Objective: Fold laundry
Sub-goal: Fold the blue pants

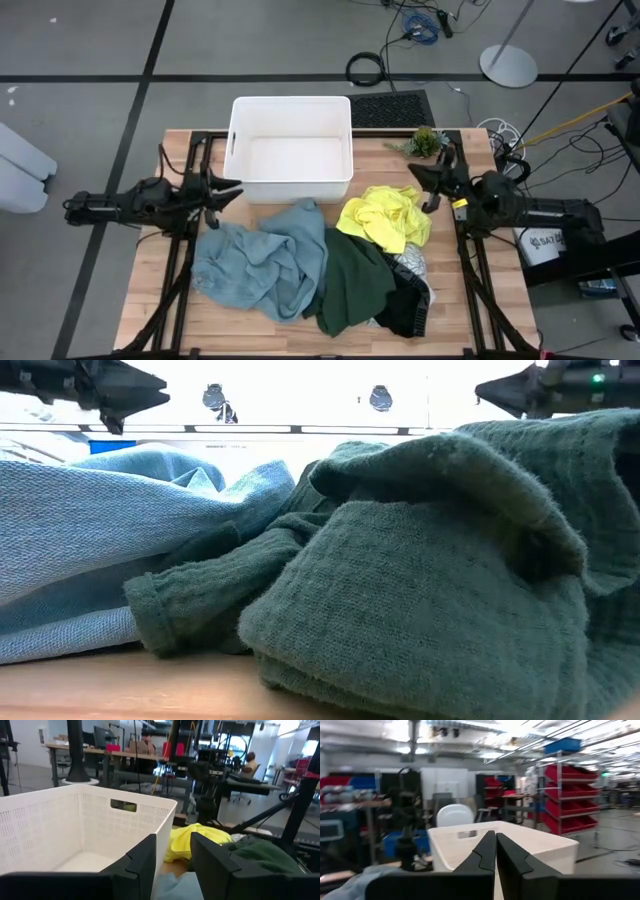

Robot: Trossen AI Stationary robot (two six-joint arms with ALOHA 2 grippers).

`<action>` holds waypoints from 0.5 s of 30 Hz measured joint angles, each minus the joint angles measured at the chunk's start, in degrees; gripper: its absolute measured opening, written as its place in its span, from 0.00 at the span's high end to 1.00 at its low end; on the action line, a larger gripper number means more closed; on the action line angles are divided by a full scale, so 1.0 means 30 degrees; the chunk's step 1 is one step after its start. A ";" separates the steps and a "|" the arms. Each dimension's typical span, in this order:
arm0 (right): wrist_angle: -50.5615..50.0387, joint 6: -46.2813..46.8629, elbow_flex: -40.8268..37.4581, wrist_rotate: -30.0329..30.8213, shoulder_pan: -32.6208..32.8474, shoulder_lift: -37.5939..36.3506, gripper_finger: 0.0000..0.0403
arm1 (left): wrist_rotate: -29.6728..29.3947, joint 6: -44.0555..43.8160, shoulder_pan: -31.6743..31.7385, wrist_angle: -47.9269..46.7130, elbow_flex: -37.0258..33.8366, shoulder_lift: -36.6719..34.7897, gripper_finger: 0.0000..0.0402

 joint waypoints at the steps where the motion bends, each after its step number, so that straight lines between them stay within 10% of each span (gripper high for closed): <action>1: 0.0020 0.0024 0.0339 -0.0395 0.0008 0.0679 1.00 | -0.0007 0.0244 -0.0005 -0.0160 0.0381 0.0543 0.68; 15: 0.1819 -0.1137 0.6824 -0.1395 0.4050 1.2864 0.89 | 0.0488 0.3236 -0.2148 -0.1723 0.6168 0.9828 0.68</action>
